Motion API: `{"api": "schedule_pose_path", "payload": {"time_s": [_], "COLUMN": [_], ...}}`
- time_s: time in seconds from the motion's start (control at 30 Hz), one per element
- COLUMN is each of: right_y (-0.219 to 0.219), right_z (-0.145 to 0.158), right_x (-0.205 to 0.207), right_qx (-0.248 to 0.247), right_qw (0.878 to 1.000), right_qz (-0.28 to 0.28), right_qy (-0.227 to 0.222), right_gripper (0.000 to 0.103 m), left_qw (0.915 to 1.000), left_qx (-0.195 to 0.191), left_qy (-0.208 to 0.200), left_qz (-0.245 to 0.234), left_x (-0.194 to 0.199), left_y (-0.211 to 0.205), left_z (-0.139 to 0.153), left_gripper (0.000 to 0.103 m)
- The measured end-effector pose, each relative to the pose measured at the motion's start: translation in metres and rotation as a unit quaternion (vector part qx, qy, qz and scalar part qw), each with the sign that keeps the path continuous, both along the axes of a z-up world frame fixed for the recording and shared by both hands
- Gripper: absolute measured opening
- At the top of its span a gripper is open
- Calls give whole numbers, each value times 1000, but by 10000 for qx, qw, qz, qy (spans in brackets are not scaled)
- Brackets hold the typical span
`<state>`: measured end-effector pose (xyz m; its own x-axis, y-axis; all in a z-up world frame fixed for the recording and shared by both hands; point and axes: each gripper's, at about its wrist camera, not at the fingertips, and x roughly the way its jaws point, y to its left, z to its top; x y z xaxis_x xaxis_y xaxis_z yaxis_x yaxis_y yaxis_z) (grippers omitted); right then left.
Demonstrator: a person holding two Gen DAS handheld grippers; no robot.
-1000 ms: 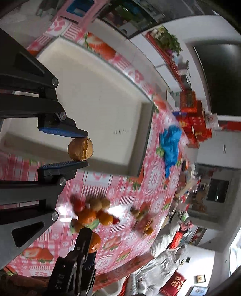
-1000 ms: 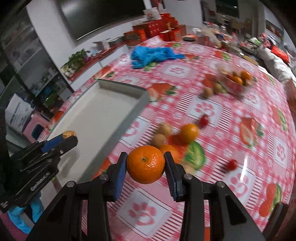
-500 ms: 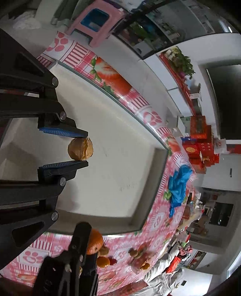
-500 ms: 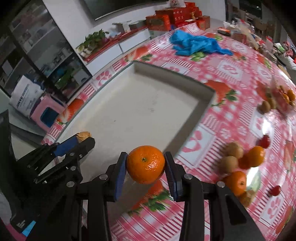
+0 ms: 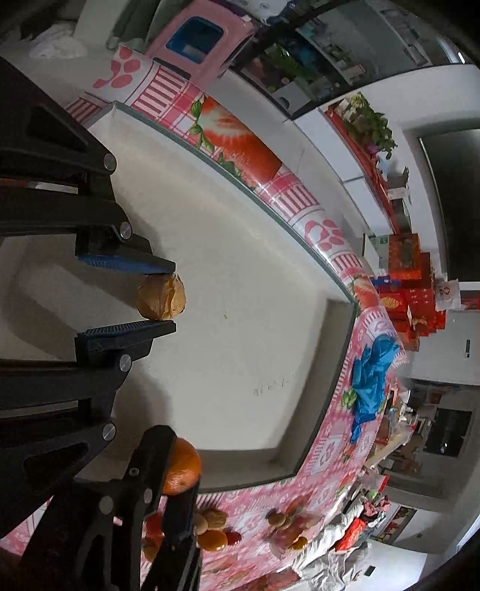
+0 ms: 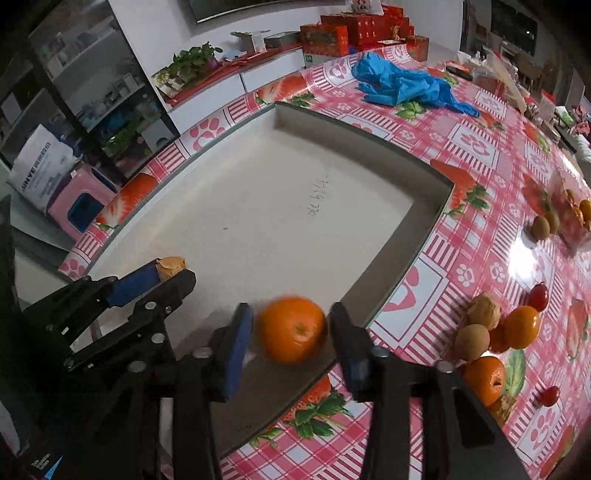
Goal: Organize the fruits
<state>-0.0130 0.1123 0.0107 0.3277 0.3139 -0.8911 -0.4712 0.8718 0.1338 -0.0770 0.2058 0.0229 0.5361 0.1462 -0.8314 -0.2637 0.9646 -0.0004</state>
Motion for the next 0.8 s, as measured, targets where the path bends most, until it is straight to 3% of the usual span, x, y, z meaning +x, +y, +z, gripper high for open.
{"api": "schedule_pose_path", "payload": {"time_s": [0.1,0.13,0.17,0.2,0.23,0.27,0.47,0.53,0.8], "right_y": [0,-1,-2,-3,-5,-5,-24,-35,-120], "right_z": [5,8,11,13,16,18,23,26,25], "right_x": [-1,-2,-3,-3,-5,-6,-8,-10,-11], "right_qx": [-59,-28,30,41,27,18,-71,-62,61], "right_qw": [9999,9998,9998,9997,9996,9995,9987,9983,9908], "right_qz": [-14,-13,0,-15,-39,-39,-236,-324,-1259], "right_qy": [-144,-180,-195,-224,-284,-322,-436,-482,-490], "right_gripper": [64,74,80,84,84,84,86,91,95], "left_qw": [9999,9998,9998,9997,9997,9994,9993,9994,9987], "left_qx": [-106,-134,-154,-150,-80,17,157,171,271], "left_qy": [55,79,105,113,32,-151,-241,-229,-312], "left_qz": [81,102,112,136,226,324,226,183,-298], "left_x": [-1,-1,-1,-2,-4,-9,-10,-10,-7], "left_y": [4,6,7,8,8,7,-3,-9,-53], "left_z": [-3,-4,-5,-5,-3,2,10,12,30], "left_gripper": [26,27,41,74,87,93,93,93,93]}}
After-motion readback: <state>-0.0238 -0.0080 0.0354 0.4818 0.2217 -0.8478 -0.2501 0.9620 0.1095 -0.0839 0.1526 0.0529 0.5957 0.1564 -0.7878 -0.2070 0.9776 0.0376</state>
